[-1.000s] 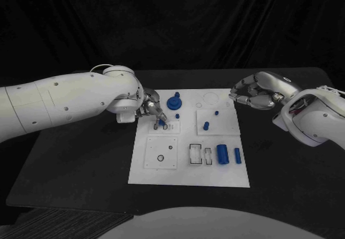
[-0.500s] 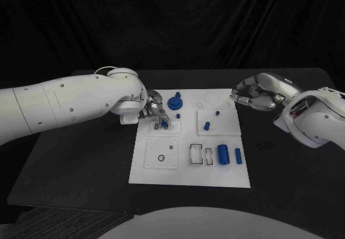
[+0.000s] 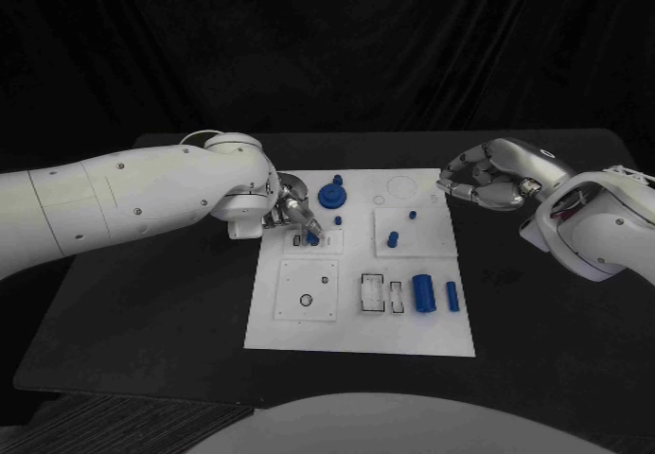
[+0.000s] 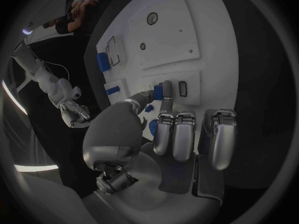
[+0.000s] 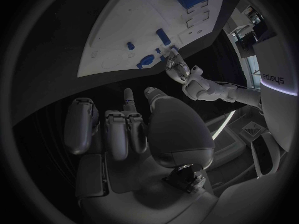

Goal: Assemble the parts on the task board

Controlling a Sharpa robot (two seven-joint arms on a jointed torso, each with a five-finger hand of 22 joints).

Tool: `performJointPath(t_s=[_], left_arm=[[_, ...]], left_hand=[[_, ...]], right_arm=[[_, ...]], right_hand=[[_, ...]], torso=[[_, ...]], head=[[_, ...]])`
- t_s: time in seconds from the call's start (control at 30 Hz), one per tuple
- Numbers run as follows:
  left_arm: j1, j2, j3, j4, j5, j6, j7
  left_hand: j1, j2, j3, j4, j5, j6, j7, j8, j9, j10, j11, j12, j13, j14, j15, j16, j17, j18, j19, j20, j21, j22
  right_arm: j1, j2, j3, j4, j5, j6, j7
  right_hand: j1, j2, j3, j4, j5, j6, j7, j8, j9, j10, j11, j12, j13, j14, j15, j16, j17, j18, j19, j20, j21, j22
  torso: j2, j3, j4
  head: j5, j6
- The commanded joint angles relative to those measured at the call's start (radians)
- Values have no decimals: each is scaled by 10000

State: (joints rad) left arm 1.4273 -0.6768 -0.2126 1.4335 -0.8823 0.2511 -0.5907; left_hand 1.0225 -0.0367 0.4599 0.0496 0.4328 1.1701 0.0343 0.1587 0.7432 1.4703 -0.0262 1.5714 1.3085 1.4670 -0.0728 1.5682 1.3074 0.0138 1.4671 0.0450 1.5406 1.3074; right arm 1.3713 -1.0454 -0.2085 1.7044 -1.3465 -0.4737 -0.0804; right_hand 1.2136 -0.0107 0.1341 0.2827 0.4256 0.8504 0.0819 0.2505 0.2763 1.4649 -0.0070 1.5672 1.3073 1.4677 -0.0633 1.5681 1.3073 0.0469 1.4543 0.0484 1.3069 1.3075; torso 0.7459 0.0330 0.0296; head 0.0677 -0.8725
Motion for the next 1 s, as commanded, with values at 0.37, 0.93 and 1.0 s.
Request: performJointPath(t_s=[0.37, 0.93, 1.0], left_arm=[[-55, 10, 6, -19, 79, 97, 79], [-93, 37, 5, -71, 82, 252, 41], [-95, 47, 5, -80, 83, 258, 45]], left_hand=[[-4, 105, 716, -666, -17, 36, -1, -56, 13, 1005, -11, -6, 2623, 1038, 42, 26, 2634, -6, 650, 0, -68, 2374], [7, 117, 730, -679, -21, 29, -2, -63, 15, 1005, -11, -6, 2623, 1038, 42, 26, 2634, 1, 627, 0, -90, 2359], [9, 119, 732, -683, -22, 26, -1, -65, 16, 1005, -11, -6, 2623, 1038, 43, 26, 2634, 5, 616, 1, -102, 2352]], right_arm=[[-39, -9, 6, 0, -14, 44, -149], [-42, -26, 5, 10, -14, 132, -175], [-42, -29, 5, 11, -14, 137, -176]], right_hand=[[125, -9, 55, -17, 50, -24, 47, -65, -14, 1059, 13, 36, 2635, 1031, -2, 27, 2635, 151, -110, 2, -62, 1802], [148, -5, 69, -19, 67, -21, 45, -65, -17, 1059, 13, 36, 2635, 1031, -2, 27, 2635, 151, -112, 2, -69, 1801], [148, -5, 69, -19, 67, -21, 45, -65, -17, 1059, 13, 36, 2635, 1031, -2, 27, 2635, 151, -112, 2, -69, 1801]], torso=[[5, -10, 10], [7, -5, 9], [7, -3, 13]], head=[[16, -2], [39, -2], [31, -2]])
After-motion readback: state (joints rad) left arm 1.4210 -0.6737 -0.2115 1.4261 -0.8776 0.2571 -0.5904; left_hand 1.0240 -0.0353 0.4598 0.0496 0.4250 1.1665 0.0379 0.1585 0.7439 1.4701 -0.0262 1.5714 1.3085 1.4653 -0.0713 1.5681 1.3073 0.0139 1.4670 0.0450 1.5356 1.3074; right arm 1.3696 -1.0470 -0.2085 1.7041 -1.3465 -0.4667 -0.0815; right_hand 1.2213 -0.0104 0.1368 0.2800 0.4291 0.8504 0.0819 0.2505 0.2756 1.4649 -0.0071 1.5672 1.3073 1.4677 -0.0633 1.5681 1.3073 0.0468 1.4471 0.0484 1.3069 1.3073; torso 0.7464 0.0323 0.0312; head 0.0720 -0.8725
